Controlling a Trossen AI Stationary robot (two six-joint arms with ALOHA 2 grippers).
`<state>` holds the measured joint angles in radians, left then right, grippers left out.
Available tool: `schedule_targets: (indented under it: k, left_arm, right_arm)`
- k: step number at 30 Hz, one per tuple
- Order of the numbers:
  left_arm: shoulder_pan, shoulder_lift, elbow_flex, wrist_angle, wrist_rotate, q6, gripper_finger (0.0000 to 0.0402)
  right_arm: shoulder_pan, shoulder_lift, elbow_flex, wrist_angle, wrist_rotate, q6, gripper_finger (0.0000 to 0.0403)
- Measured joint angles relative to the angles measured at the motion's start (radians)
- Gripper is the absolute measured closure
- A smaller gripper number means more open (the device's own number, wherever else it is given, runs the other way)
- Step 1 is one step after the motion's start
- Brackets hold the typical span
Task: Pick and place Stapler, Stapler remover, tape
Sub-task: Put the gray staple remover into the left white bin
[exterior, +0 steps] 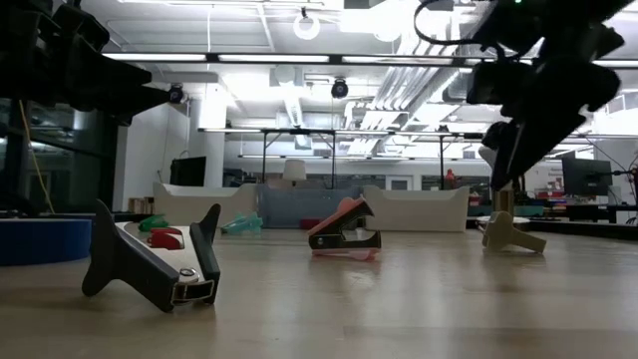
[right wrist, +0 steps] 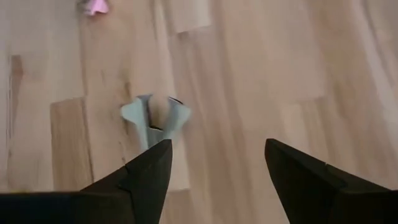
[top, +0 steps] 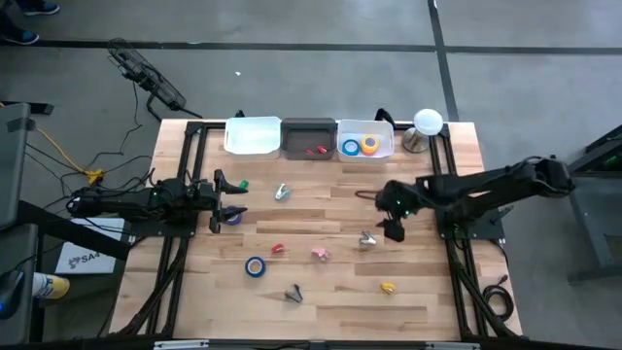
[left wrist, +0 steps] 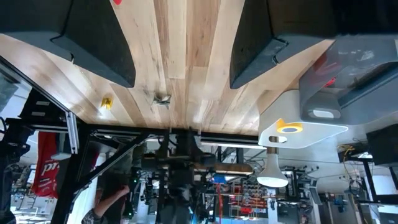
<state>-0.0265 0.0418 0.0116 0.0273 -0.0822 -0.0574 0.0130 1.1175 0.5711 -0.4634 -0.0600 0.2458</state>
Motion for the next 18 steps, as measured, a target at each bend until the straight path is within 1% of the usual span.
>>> schedule_targets:
  k: [5,12,18]
  left_arm:
    - [0.000,0.000,0.000,0.000,0.000,0.000,0.0143]
    - [0.000,0.000,0.000,0.000,0.000,0.000,0.0143]
    - [0.000,0.000,0.000,0.000,0.000,0.000,0.0143]
  right_arm:
    - [0.113,0.000,-0.055,0.118,0.056,0.042,0.0154]
    - [0.273,0.000,-0.094,0.133,0.177,0.134,0.0155]
    - [0.377,0.021,-0.128,0.154,0.292,0.247,0.0153]
